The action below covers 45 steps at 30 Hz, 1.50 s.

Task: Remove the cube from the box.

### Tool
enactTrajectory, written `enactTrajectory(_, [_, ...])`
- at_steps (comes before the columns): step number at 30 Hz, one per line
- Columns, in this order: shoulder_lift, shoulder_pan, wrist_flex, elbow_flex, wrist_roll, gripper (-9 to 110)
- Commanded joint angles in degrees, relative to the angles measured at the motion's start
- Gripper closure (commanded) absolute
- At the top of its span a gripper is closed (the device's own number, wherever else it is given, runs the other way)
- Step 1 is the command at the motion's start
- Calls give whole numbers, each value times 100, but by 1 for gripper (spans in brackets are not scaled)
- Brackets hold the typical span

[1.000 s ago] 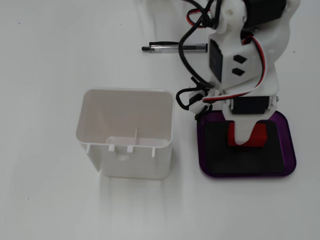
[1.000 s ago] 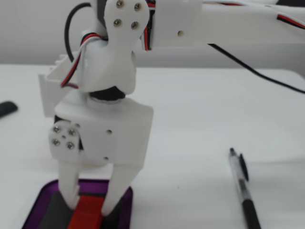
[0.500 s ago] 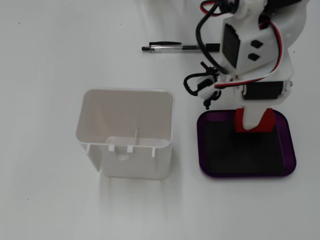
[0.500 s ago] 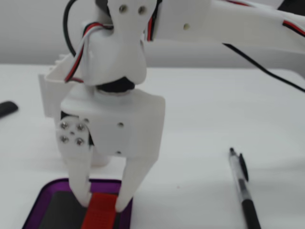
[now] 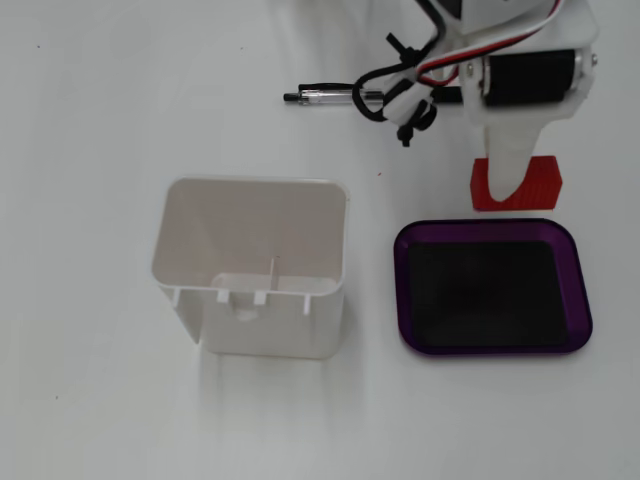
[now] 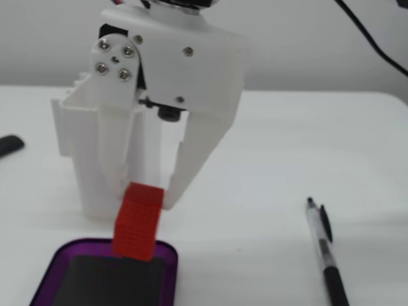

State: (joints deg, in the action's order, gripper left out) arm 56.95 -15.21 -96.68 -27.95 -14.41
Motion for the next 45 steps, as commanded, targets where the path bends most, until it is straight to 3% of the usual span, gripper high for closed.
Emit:
enactTrajectory(1, [1424, -44, 35, -1336, 70, 100])
enactTrajectory(5, [2355, -9, 580, -3076, 79, 100])
enactTrajectory(12, [3524, -9, 2839, -6284, 88, 100])
enactTrajectory(18, [3718, 44, 3762, -7559, 88, 100])
enactTrajectory(25, [3735, 44, 3683, -7620, 202, 98])
enactTrajectory(34, [3762, 343, 2347, -6812, 193, 74])
enactTrajectory(39, [4061, 466, 1424, -5880, 229, 73])
enactTrajectory(45, [5959, 404, 1213, -6091, 290, 73])
